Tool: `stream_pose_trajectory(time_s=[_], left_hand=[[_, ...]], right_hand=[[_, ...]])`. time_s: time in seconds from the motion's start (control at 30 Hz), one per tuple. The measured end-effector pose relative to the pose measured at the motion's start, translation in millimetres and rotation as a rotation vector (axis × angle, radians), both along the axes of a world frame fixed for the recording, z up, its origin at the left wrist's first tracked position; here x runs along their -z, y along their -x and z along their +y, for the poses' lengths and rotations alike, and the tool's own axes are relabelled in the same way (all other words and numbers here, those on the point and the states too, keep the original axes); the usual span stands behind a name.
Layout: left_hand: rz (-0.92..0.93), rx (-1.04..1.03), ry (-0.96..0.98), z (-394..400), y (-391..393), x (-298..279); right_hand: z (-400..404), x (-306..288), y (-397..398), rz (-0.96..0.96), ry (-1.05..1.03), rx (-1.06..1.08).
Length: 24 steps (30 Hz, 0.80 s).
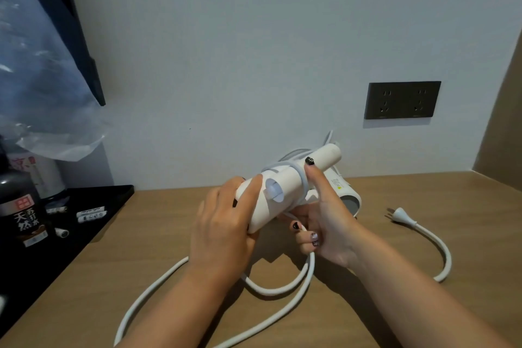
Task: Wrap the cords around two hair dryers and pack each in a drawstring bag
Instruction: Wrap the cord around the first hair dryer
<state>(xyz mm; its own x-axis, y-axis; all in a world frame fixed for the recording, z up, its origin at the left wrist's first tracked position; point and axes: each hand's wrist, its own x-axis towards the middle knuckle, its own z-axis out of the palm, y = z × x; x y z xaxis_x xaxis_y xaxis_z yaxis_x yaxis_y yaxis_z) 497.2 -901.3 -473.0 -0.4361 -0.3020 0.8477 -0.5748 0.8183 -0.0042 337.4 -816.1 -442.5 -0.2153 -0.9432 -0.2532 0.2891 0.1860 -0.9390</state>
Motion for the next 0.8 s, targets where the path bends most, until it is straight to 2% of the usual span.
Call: stream_pose_trajectory(time_s=[0.1, 0.17, 0.23, 0.37, 0.47, 0.53, 0.6, 0.7, 0.8], left_hand=[[0.005, 0.016, 0.049, -2, -6, -4], [0.030, 0.063, -0.012, -4, -8, -4], [0.110, 0.143, -0.217, -5, -10, -4], [0.273, 0.308, -0.789, 0, -9, -3], [0.305, 0.408, -1.245, 2, -9, -5], [0.361, 0.583, -1.570, 2, -12, -10], [0.485, 0.743, -1.813, 2, -17, -16], [0.584, 0.806, -1.988, 4, -19, -21], [0.587, 0.750, -1.990, 10, -16, -18]], right_hand=[[-1, -1, -2, -0.052, 0.055, 0.008], [0, -1, -4, -0.074, 0.042, 0.029], [0, 1, -8, -0.098, -0.007, 0.041], [0, 9, -15, -0.166, -0.069, 0.093], [-2, 13, -13, -0.146, -0.004, 0.177], [-4, 12, -10, -0.108, 0.070, 0.218], [-5, 11, -9, -0.063, 0.135, 0.225], [-6, 12, -9, 0.079, 0.208, 0.194], [-7, 17, -12, 0.173, 0.269, 0.140]])
